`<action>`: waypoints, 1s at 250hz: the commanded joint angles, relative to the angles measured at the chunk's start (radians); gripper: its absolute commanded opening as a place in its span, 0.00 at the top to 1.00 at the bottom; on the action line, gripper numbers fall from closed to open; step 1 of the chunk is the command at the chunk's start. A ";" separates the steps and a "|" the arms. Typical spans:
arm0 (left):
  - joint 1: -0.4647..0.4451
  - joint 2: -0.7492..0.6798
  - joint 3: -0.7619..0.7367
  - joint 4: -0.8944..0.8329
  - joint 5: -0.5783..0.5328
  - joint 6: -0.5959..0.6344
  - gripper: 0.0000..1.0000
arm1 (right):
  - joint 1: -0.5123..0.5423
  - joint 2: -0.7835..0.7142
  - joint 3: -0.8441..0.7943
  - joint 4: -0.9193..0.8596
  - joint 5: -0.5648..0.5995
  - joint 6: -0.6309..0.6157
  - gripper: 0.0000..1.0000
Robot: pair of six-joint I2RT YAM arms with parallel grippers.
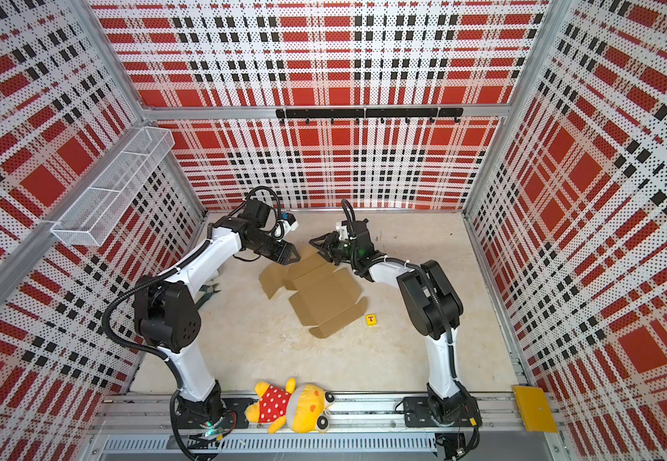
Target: Fold the paper box
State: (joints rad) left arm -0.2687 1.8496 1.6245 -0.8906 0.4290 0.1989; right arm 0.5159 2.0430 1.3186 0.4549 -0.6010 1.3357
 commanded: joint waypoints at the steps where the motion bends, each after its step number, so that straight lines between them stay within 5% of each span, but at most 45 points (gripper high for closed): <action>1: 0.007 -0.009 0.024 -0.001 0.005 -0.010 0.42 | 0.006 0.004 -0.019 0.079 0.012 0.014 0.74; 60: 0.020 -0.049 0.023 -0.003 0.013 -0.012 0.38 | 0.002 0.018 -0.003 0.055 0.006 -0.008 0.91; 102: 0.101 -0.166 0.014 -0.016 0.080 0.027 0.33 | -0.009 0.031 0.001 0.066 -0.006 0.018 0.94; 150: 0.299 -0.339 -0.190 0.153 0.260 0.214 0.28 | -0.026 0.012 0.042 0.025 -0.037 -0.003 0.95; 187: 0.421 -0.343 -0.328 0.299 0.360 0.325 0.27 | -0.031 0.009 0.052 0.070 -0.076 0.031 0.95; 250: 0.415 -0.293 -0.415 0.328 0.308 0.563 0.30 | -0.034 0.000 0.048 0.080 -0.100 0.045 0.97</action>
State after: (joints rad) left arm 0.1646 1.5669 1.2514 -0.6136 0.7170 0.5861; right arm 0.4820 2.0491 1.3426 0.4690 -0.6758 1.3682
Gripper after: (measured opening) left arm 0.700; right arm 0.053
